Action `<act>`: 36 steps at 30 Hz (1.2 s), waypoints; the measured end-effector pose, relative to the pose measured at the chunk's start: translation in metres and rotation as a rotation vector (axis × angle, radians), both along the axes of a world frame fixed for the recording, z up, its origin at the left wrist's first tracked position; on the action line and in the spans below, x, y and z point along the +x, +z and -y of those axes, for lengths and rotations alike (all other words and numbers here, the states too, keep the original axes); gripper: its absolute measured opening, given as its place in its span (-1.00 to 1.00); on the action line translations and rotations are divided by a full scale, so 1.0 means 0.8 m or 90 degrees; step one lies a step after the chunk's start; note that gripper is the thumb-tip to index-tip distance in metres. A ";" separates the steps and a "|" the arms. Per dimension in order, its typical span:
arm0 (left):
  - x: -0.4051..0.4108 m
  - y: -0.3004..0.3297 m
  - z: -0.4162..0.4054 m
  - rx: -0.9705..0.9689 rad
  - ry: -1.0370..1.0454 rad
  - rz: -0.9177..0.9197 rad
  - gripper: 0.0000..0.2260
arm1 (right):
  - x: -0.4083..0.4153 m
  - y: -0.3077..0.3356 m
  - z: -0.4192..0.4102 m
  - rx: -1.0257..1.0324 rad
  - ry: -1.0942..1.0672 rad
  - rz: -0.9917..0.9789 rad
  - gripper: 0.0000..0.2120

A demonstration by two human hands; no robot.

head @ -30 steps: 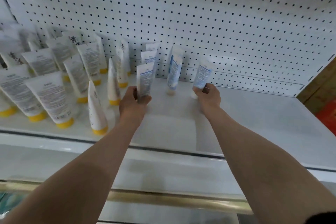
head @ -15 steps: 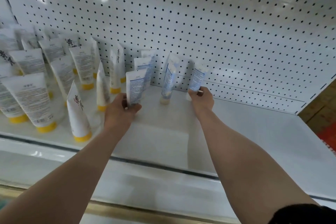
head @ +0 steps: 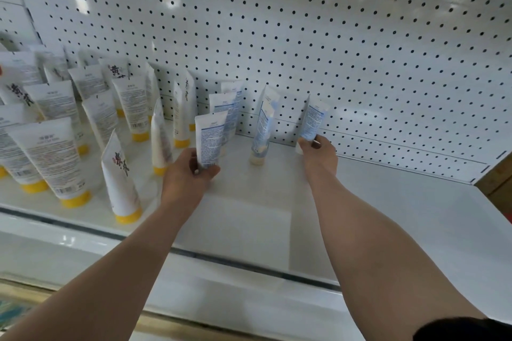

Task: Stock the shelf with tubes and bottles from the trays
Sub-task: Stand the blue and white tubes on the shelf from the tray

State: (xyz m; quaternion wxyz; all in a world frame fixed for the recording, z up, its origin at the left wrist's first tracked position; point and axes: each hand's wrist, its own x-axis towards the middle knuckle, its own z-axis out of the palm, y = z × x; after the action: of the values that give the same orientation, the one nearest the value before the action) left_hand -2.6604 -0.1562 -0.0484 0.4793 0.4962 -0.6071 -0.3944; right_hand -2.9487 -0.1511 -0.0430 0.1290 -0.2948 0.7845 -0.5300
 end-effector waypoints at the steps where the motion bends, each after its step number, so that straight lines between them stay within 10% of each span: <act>1: 0.000 0.000 0.000 0.001 0.001 0.000 -0.78 | -0.001 -0.001 0.001 0.004 -0.001 -0.001 -0.77; 36: -0.001 -0.003 0.004 0.013 -0.004 0.005 -0.77 | 0.000 -0.004 0.006 0.059 -0.015 -0.072 -0.77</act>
State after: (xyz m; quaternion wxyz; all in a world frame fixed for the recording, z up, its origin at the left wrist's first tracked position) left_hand -2.6610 -0.1597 -0.0505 0.4706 0.5004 -0.6066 -0.4002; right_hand -2.9484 -0.1558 -0.0461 0.0920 -0.3087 0.8177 -0.4770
